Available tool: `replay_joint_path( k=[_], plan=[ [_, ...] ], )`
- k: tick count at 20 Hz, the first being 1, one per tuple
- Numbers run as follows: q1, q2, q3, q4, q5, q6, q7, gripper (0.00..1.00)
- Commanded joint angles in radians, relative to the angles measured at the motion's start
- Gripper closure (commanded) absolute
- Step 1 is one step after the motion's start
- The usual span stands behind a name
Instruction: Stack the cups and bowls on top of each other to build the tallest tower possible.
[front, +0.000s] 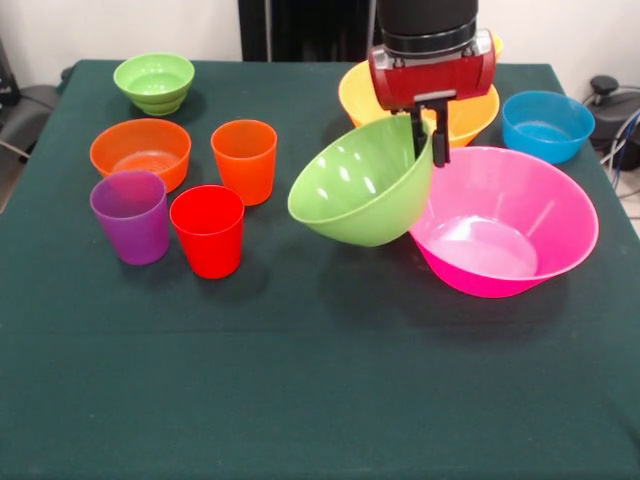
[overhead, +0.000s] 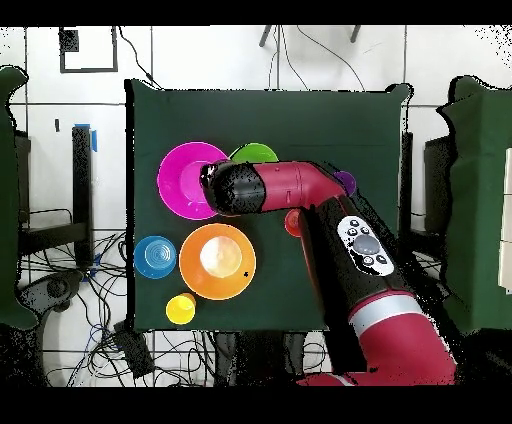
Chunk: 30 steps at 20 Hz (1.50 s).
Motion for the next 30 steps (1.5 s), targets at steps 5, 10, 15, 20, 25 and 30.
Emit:
replay_joint_path(
  k=[5, 10, 15, 20, 25, 30],
  plan=[
    [-0.033, 0.063, 0.085, -0.085, -0.092, 0.041, -0.165, 1.0],
    [-0.049, 0.054, 0.099, -0.086, -0.1, 0.072, -0.171, 1.0],
    [-0.051, 0.046, 0.102, -0.084, -0.107, 0.078, -0.163, 1.0],
    [-0.059, 0.05, 0.102, -0.077, -0.113, 0.067, -0.159, 1.0],
    [-0.084, 0.019, 0.1, -0.032, -0.109, 0.072, -0.157, 1.0],
    [-0.128, -0.053, 0.103, 0.047, -0.096, 0.094, -0.157, 1.0]
  ],
)
